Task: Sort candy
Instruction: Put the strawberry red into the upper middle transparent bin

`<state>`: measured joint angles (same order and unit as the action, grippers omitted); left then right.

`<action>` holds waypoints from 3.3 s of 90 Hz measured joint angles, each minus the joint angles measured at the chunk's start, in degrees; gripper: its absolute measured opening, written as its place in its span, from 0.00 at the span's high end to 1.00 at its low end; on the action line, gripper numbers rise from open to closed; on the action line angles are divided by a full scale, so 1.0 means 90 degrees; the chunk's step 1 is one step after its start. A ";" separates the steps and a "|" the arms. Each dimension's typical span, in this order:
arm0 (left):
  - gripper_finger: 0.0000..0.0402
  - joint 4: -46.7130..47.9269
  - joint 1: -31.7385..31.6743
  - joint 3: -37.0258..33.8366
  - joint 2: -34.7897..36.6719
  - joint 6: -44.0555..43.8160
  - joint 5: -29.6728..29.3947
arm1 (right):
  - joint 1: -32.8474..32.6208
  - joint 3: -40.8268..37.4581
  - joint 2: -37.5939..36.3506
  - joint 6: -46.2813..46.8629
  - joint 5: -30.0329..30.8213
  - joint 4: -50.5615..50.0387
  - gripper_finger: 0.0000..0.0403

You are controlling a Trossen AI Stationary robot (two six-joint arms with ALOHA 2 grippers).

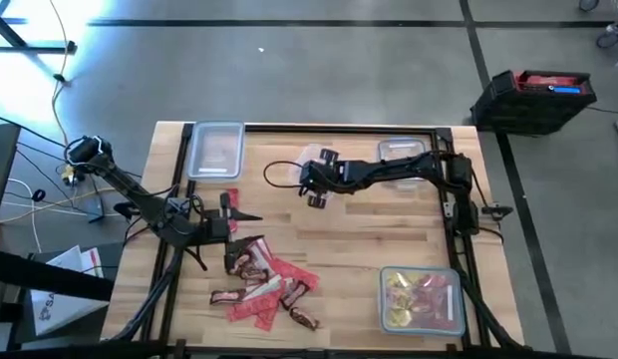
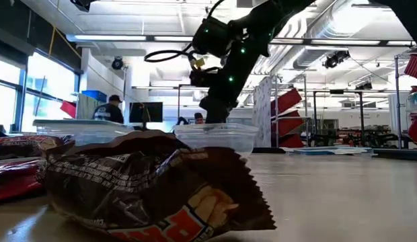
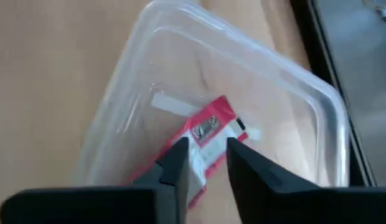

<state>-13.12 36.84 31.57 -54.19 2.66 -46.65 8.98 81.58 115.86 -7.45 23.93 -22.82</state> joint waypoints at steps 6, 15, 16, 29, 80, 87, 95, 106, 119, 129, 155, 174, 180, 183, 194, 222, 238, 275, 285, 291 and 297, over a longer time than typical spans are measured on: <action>0.54 0.0028 0.0000 0.0000 0.0000 -0.0002 0.0000 | -0.0034 0.0062 -0.0012 0.0077 -0.0084 -0.0114 0.72; 0.54 0.0108 0.0000 0.0001 0.0000 -0.0014 -0.0002 | -0.0144 0.0246 -0.0112 0.0486 -0.0153 -0.0418 0.70; 0.54 0.0127 0.0000 0.0000 0.0000 -0.0027 -0.0002 | -0.0162 0.0257 -0.0137 0.0519 -0.0174 -0.0433 0.70; 0.54 0.0242 0.0000 0.0000 0.0000 -0.0052 -0.0024 | -0.0426 0.0296 -0.0621 0.0849 -0.0244 -0.0507 0.69; 0.54 0.0284 0.0000 0.0000 0.0000 -0.0408 -0.0015 | -0.2849 0.0301 -0.0675 0.1694 -0.1742 -0.0550 0.69; 0.54 0.0274 0.0000 0.0000 0.0000 -0.0446 0.0045 | -0.3146 0.0301 -0.0416 0.1713 -0.1738 -0.0554 0.69; 0.54 0.0258 0.0000 0.0000 -0.0002 -0.0503 0.0179 | -0.3395 0.0301 -0.0060 0.1740 -0.1709 -0.0603 0.69; 0.54 0.0157 0.0000 0.0000 -0.0001 -0.0606 0.0351 | -0.3564 0.0299 0.0377 0.2023 -0.1587 -0.0546 0.69; 0.54 0.0111 0.0000 0.0000 0.0000 -0.0622 0.0457 | -0.3569 0.0296 0.0764 0.2121 -0.1396 -0.0115 0.69; 0.54 0.0310 0.0009 0.0001 0.0000 -0.0872 0.0521 | -0.3513 0.0299 0.0907 0.2136 -0.1610 0.0217 0.69; 0.54 0.2006 0.0304 0.0002 0.0000 -0.2473 0.1459 | -0.3229 0.0295 0.0547 0.2777 -0.1594 -0.1785 0.69; 0.54 0.2139 0.0335 0.0002 0.0000 -0.2774 0.1435 | -0.3097 0.0316 0.0055 0.2148 -0.1679 0.0444 0.69; 0.54 0.2142 0.0333 0.0002 0.0000 -0.2773 0.1416 | -0.3104 0.0306 0.0172 0.1819 -0.1926 0.1409 0.69; 0.54 0.2142 0.0330 0.0002 0.0000 -0.2759 0.1381 | -0.3104 0.0301 0.0239 0.1735 -0.2062 0.1893 0.69; 0.54 0.2140 0.0330 0.0002 0.0000 -0.2738 0.1207 | -0.3084 0.0304 0.0545 0.1603 -0.2439 0.3175 0.69; 0.54 0.2150 0.0325 0.0002 0.0000 -0.2734 0.0712 | -0.2988 0.0788 0.1852 0.2107 -0.2791 0.3958 0.69; 0.54 0.2149 0.0347 0.0002 0.0000 -0.2912 0.0842 | -0.3040 0.2242 0.2824 0.2087 -0.3046 0.3067 0.69; 0.54 0.2766 0.0975 0.0002 0.0000 -0.4212 0.1159 | -0.3098 0.5468 0.3416 0.2288 -0.1522 -0.3429 0.69; 0.54 0.2875 0.1167 0.0002 -0.0020 -0.4514 0.0944 | -0.3141 0.5881 0.3285 0.2500 -0.1243 -0.5114 0.69; 0.54 0.2899 0.1265 0.0000 -0.0054 -0.4617 0.0855 | -0.3154 0.5506 0.2973 0.2656 -0.1161 -0.5693 0.69; 0.54 0.2892 0.1342 0.0000 -0.0110 -0.4753 0.0803 | -0.3184 0.5234 0.2749 0.2907 -0.0988 -0.6149 0.69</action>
<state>12.91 48.92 31.57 -55.18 -40.11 -39.42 -19.68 128.69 140.60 18.71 15.04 -78.16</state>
